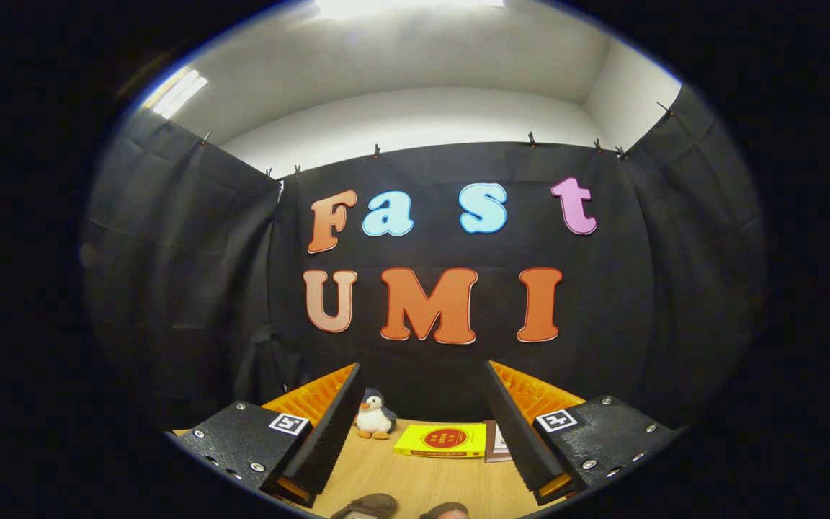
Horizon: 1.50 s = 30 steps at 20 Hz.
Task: Open the storage box then place both shoes into the box .Put the left shoe in first, then the right shoe, with the right side of both shoes facing outward in a uniform manner.
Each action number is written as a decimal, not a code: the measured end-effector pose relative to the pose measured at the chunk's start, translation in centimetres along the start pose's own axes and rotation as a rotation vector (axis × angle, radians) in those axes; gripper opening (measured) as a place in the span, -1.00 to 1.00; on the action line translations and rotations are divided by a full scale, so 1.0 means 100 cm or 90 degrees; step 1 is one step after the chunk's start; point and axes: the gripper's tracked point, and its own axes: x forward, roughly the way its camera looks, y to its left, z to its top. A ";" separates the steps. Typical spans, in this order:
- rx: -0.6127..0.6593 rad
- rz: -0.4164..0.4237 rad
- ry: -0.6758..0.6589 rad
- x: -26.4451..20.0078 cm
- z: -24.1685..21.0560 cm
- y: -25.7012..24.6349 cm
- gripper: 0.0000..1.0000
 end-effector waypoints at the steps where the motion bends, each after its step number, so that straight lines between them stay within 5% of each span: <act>1: 0.009 0.015 0.017 0.001 -0.009 0.007 0.97; 11: 0.185 0.199 0.291 0.004 -0.151 0.111 0.94; 20: 0.294 0.293 0.568 -0.024 -0.269 0.197 0.90; 30: 0.410 0.363 0.715 -0.031 -0.345 0.251 0.86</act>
